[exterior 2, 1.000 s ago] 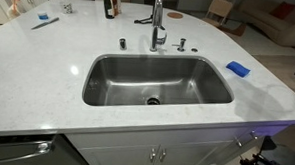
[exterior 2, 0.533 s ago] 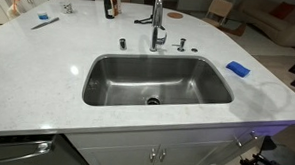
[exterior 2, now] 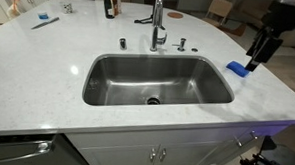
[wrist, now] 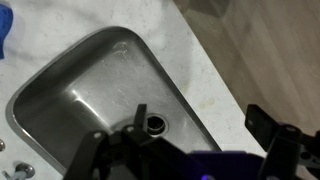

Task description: Slide the spout to the right then to the left

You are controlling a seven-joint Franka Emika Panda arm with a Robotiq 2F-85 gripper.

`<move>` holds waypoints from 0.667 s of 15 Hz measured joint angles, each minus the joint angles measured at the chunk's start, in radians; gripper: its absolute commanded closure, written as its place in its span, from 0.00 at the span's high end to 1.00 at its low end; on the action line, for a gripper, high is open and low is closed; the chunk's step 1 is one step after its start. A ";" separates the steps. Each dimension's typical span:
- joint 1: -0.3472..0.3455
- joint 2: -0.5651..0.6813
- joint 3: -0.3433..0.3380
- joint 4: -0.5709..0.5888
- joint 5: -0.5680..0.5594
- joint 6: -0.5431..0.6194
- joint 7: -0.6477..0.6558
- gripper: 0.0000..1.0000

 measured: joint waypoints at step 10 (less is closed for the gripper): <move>0.003 0.423 0.062 0.481 -0.029 -0.047 0.058 1.00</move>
